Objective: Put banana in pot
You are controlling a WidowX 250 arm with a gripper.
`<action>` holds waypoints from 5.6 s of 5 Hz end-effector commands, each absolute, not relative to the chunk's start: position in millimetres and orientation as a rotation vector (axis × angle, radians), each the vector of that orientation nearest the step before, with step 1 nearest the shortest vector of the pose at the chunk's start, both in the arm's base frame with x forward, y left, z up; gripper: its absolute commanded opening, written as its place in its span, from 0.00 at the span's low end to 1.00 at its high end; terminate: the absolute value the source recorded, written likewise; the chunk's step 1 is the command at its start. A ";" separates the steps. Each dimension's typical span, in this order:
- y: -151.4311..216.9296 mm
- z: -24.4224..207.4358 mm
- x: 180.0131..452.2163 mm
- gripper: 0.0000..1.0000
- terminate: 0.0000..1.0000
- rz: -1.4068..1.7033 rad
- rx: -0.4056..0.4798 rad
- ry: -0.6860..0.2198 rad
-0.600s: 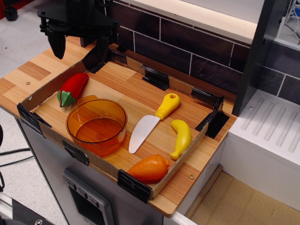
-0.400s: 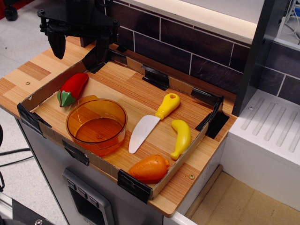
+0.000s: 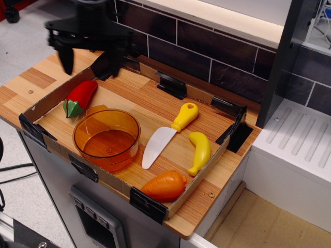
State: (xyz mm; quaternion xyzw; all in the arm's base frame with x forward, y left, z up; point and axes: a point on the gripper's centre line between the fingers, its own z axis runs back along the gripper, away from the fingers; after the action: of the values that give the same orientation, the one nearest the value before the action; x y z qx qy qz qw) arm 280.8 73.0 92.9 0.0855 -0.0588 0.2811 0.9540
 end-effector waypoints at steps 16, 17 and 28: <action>-38.8 36.7 300.6 0.00 0.00 0.787 -0.088 -0.194; -35.2 66.2 308.4 0.00 0.00 0.806 -0.149 -0.205; 42.2 120.8 256.4 1.00 0.00 0.692 -0.004 -0.156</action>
State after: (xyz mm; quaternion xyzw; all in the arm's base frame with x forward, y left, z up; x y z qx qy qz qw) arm 248.3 38.9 98.7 0.0030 -0.0524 0.3385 0.9395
